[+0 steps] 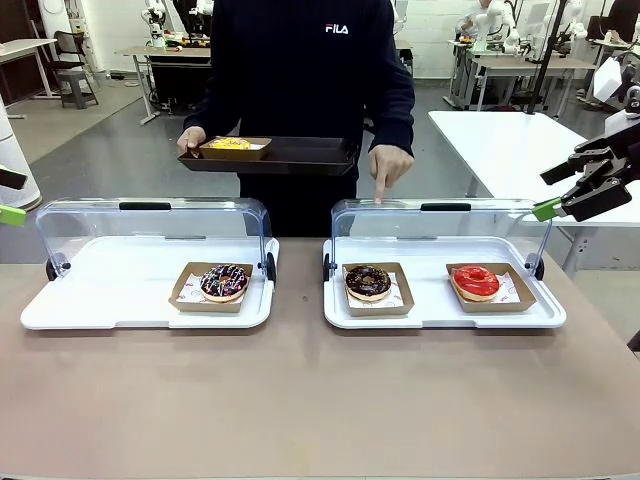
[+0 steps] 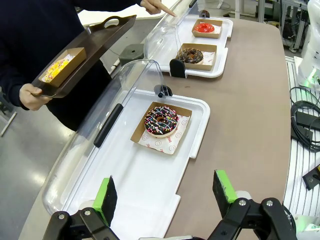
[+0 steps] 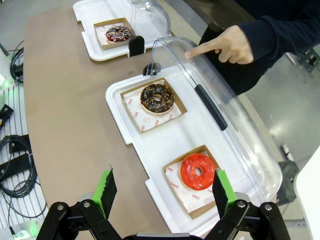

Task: Provide the desired donut to the person.
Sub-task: Pick up and lift the Paper togo box containing the Donut pointed at by the person.

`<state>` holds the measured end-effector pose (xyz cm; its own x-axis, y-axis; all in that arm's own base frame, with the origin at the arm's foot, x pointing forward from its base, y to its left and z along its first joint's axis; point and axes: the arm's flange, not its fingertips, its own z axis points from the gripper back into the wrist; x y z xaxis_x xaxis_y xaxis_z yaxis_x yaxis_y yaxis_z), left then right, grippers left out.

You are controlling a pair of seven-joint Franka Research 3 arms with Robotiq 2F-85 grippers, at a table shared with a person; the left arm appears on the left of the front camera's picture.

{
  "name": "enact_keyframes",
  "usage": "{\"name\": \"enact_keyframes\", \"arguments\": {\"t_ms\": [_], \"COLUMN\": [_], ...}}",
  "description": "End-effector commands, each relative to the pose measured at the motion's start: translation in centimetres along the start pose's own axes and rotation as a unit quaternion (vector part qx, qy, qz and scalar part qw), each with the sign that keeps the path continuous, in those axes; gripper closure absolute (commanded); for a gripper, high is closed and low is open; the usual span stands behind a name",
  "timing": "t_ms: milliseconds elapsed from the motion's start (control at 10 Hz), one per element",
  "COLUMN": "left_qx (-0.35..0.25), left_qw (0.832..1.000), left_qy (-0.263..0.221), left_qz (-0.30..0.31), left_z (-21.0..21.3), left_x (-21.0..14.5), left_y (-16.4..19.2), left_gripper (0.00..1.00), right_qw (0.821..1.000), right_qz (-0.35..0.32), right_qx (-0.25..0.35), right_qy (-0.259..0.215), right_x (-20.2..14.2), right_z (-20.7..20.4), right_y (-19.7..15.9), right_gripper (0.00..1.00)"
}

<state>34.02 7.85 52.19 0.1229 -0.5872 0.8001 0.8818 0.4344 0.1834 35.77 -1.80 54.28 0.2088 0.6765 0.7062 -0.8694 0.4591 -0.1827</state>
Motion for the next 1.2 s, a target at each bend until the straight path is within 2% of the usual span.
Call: {"name": "enact_keyframes", "arguments": {"t_ms": [0,400,500,600,800,900,1100], "left_qx": [0.004,0.004,0.004,0.004,0.004,0.004,0.004], "left_qw": [1.000,1.000,1.000,1.000,1.000,1.000,1.000], "left_qy": [-0.007,-0.007,-0.007,-0.007,-0.007,-0.007,-0.007], "left_qz": [0.001,0.001,0.001,0.001,0.001,0.001,0.001], "left_z": [0.1,0.1,0.1,0.1,0.1,0.1,0.1], "left_x": [0.1,0.1,0.1,0.1,0.1,0.1,0.1], "left_y": [0.0,0.0,0.0,0.0,0.0,0.0,0.0], "left_gripper": [0.00,0.00,0.00,0.00,0.00,0.00,0.00], "right_qw": [1.000,1.000,1.000,0.999,0.993,0.987,0.978], "right_qz": [0.002,0.002,0.000,0.024,0.096,0.121,0.159], "right_qx": [0.007,0.007,0.000,0.022,0.044,0.057,0.051], "right_qy": [-0.015,-0.015,0.000,-0.008,0.054,0.085,0.129], "right_x": [-0.2,-0.2,0.0,1.8,7.9,9.6,10.2], "right_z": [-0.3,-0.3,0.0,-0.6,-6.5,-10.0,-15.1], "right_y": [0.0,0.0,0.0,0.1,2.8,4.3,7.1], "right_gripper": [0.00,0.00,0.00,0.00,0.00,0.00,0.00]}}
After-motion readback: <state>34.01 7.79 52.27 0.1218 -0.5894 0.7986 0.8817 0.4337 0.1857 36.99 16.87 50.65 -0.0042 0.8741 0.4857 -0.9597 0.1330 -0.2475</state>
